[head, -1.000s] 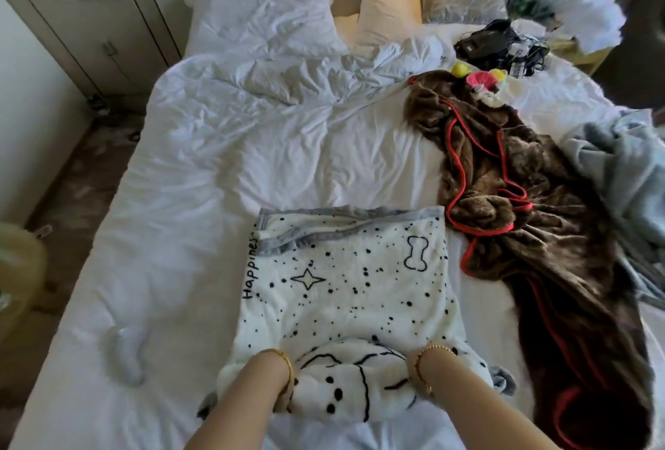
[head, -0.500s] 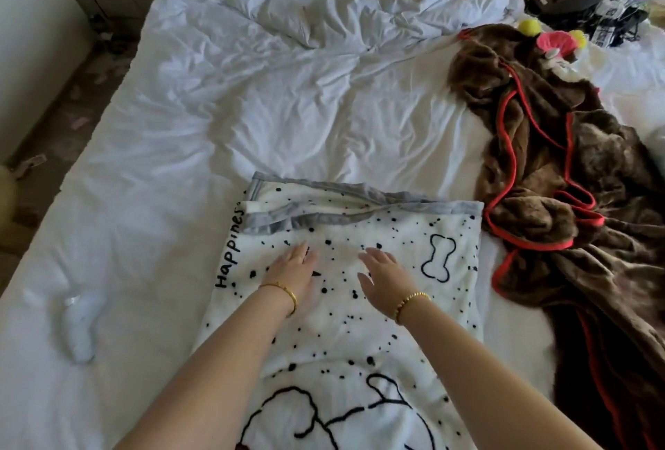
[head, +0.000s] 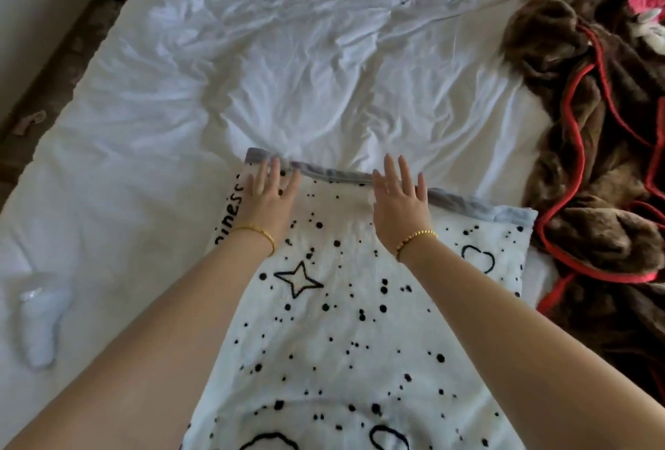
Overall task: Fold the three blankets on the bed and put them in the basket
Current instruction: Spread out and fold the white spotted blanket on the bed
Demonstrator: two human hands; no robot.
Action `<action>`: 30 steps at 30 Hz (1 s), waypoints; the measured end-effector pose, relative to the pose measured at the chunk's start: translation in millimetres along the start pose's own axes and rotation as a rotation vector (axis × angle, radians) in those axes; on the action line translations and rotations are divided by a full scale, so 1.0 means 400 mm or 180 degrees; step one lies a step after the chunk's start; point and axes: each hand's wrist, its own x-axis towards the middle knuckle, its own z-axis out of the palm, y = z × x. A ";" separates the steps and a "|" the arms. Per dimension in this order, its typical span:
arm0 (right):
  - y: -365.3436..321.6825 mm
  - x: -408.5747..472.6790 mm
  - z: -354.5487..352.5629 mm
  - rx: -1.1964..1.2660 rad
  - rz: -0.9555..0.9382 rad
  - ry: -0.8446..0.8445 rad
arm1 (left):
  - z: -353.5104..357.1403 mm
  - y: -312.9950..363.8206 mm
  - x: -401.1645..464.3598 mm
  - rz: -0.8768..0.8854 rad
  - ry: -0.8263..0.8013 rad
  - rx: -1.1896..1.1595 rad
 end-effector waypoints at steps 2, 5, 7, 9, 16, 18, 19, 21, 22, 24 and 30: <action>-0.015 -0.039 0.028 -0.0151 -0.0601 0.0163 | 0.039 0.014 -0.058 0.0691 0.0099 0.0063; 0.015 -0.113 0.076 0.0186 0.0397 -0.0189 | 0.083 -0.025 -0.139 0.0183 -0.0554 -0.0060; 0.040 -0.190 0.101 0.0469 0.1322 -0.0354 | 0.091 -0.059 -0.184 -0.0207 -0.0662 -0.0077; 0.026 -0.276 0.119 0.0597 0.1594 -0.0448 | 0.082 -0.067 -0.217 -0.0209 -0.0696 0.0022; -0.171 -0.545 0.138 0.1266 0.1795 -0.0554 | 0.088 0.035 -0.496 0.1481 -0.1208 -0.0053; -0.225 -0.630 0.144 0.1037 0.1577 -0.0397 | 0.128 0.036 -0.611 0.1614 -0.1310 0.0010; -0.247 -0.675 0.150 0.0886 0.1454 -0.0348 | 0.147 0.029 -0.655 0.1518 -0.1338 -0.0025; -0.283 -0.757 0.157 0.0590 0.1181 -0.0388 | 0.179 0.012 -0.716 0.1357 -0.1341 -0.0019; -0.298 -0.793 0.157 0.0483 0.1070 -0.0464 | 0.190 0.005 -0.735 0.1360 -0.1326 0.0035; -0.324 -0.848 0.152 0.0310 0.0878 -0.0594 | 0.203 -0.009 -0.754 0.1450 -0.1347 0.0192; -0.327 -0.921 0.147 -0.0157 0.0372 -0.0782 | 0.193 -0.040 -0.764 0.1844 -0.1463 0.0612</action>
